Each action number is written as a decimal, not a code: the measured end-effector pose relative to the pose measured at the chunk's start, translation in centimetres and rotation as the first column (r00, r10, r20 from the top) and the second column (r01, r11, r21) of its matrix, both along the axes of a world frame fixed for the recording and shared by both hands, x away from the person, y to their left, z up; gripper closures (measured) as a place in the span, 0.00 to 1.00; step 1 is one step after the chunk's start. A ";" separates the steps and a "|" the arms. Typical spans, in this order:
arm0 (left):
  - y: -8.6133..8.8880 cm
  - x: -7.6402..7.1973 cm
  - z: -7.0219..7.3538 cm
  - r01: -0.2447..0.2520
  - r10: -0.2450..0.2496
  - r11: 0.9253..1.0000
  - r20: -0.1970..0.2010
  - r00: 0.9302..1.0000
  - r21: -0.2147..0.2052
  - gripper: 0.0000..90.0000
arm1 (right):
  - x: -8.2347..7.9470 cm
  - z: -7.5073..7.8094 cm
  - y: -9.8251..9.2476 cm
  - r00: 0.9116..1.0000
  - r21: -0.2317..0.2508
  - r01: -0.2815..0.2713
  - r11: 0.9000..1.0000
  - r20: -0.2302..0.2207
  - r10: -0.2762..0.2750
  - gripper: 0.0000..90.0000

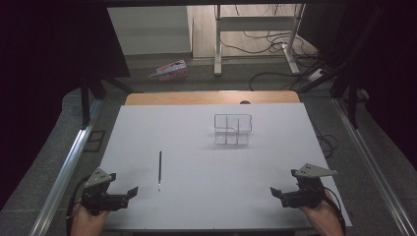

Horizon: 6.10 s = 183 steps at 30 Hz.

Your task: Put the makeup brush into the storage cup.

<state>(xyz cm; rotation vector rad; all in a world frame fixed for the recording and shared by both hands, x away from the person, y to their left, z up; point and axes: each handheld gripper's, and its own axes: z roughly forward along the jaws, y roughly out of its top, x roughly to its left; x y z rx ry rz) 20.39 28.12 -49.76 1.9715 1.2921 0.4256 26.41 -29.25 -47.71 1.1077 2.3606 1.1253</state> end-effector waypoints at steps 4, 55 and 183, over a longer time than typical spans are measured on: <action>0.0 0.0 0.1 -0.005 0.005 1.000 0.005 1.000 0.013 0.03 | 0.0 0.3 0.0 1.000 -0.031 -0.009 0.999 0.030 0.010 0.00; -0.3 2.6 1.1 0.049 -0.037 0.992 -0.102 0.994 0.116 0.05 | 0.2 0.0 0.4 0.999 -0.044 0.001 0.999 -0.050 -0.003 0.01; -9.1 13.3 -1.6 0.248 -0.119 0.927 -0.410 0.904 0.280 0.25 | 0.3 -1.1 1.2 0.992 -0.115 -0.062 0.991 -0.118 0.048 0.03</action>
